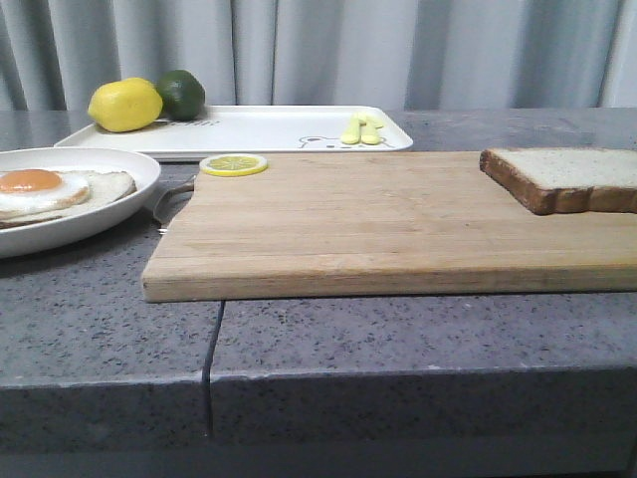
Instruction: Place bread and move sandwich to tray
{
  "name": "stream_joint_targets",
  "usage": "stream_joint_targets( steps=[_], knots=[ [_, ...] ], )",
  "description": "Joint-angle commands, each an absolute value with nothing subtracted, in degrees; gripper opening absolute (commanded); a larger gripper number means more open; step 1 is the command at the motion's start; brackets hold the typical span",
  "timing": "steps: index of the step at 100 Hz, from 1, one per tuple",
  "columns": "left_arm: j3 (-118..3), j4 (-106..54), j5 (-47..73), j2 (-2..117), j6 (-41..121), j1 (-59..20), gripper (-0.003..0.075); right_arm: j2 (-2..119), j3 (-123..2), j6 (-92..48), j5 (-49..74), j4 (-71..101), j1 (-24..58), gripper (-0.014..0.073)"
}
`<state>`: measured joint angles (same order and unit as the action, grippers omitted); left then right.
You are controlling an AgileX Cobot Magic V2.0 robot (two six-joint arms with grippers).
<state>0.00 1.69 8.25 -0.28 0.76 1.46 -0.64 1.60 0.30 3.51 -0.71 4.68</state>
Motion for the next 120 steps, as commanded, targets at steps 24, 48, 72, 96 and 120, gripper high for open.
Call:
stream_joint_targets(
  steps=[24,48,72,96,120],
  knots=[
    [0.8,1.4,3.6,-2.0,0.6,1.6,-0.0020,-1.7,1.7,0.3,-0.7,-1.2,4.7,-0.0068],
    [0.8,1.4,3.6,-2.0,0.6,1.6,-0.0020,-1.7,1.7,0.3,-0.7,-1.2,4.7,-0.0068],
    [0.8,1.4,3.6,-2.0,0.6,1.6,-0.0020,-1.7,1.7,0.3,-0.7,-1.2,4.7,-0.0068],
    [0.8,-1.3,-0.5,-2.0,0.6,1.6,-0.0020,-1.7,1.7,0.0,-3.1,-1.2,4.7,-0.0068],
    [-4.9,-4.7,4.4,-1.9,0.6,1.6,-0.0020,-1.7,-0.6,0.3,-2.8,-1.2,4.7,-0.0068]
  ],
)
